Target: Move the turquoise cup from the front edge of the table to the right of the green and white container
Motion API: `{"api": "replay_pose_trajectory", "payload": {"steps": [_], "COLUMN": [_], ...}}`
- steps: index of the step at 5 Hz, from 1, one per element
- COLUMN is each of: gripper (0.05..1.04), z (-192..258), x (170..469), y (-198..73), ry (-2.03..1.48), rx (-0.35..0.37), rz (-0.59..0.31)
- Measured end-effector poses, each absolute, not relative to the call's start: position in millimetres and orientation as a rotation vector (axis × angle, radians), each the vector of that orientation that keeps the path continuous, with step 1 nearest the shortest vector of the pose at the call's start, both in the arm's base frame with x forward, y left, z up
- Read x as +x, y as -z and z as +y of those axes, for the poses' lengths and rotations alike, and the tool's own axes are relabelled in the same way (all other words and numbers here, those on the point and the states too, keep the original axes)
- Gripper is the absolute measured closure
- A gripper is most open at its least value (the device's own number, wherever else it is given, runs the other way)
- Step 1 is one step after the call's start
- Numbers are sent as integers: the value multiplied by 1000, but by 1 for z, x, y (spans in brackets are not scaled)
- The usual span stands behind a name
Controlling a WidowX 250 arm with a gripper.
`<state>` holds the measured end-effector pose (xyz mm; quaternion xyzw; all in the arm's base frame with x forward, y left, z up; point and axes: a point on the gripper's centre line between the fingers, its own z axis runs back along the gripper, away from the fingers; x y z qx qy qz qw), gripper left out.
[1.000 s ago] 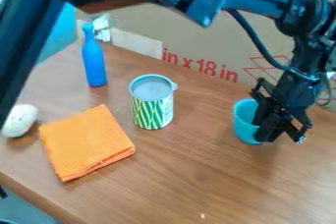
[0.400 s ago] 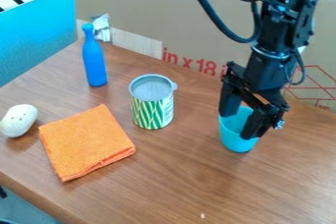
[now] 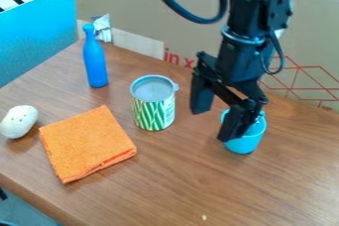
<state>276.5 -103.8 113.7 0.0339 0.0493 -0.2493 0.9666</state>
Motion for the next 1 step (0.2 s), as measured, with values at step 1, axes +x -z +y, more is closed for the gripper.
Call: {"api": "replay_pose_trajectory", "payload": {"steps": [1], "gripper": [79], "z": [-88], "x": [231], "y": [-118], "ry": [460], "rx": [-47], "rz": [90]}}
